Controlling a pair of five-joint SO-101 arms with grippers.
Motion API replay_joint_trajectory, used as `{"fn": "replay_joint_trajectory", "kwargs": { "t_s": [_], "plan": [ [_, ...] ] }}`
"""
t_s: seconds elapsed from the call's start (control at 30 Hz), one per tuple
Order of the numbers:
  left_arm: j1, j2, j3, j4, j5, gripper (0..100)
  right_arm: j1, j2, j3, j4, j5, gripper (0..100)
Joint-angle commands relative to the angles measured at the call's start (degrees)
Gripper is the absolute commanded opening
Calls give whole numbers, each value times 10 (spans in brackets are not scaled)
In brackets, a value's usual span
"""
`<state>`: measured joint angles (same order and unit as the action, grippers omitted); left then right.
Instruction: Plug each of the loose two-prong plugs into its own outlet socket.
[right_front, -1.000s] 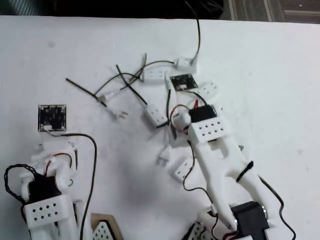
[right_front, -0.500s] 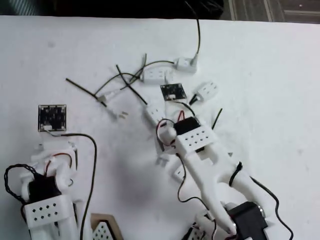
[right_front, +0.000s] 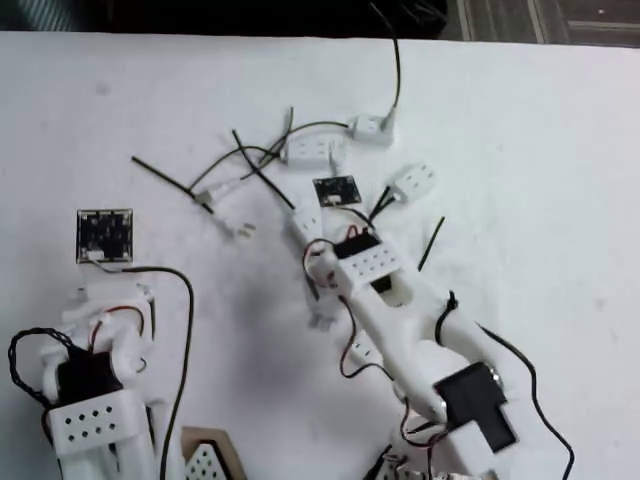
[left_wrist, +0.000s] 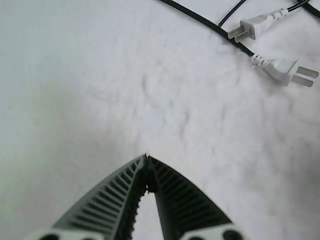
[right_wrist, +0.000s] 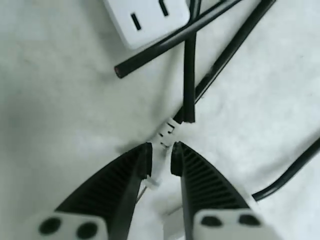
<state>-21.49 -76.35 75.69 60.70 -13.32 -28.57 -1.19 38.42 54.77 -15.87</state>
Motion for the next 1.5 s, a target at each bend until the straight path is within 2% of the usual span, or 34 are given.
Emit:
{"fn": "replay_joint_trajectory", "kwargs": {
  "t_s": [0.0,0.4,0.57,0.67,0.83,0.93,1.17,1.3,1.47],
  "plan": [
    [-3,-4,-3,-7,-6,24,-5,34,-44,14,-18,77],
    [-3,-4,-3,-6,-7,24,-23,97,-93,37,-29,81],
    [-3,-4,-3,-6,-7,24,-51,95,-94,39,-43,170],
    [-3,-4,-3,-6,-7,24,-59,96,-94,37,-44,136],
    [-3,-4,-3,-6,-7,24,-53,90,-96,39,-40,12],
    [-3,-4,-3,-6,-7,24,-50,65,-102,65,-36,18],
    [-3,-4,4,-10,-7,24,-44,-73,-94,101,70,17],
    [-3,-4,4,-10,-7,24,-35,-110,-80,71,216,17],
    [-3,-4,5,-10,-7,24,-15,-83,-78,22,382,17]
  ]
}}
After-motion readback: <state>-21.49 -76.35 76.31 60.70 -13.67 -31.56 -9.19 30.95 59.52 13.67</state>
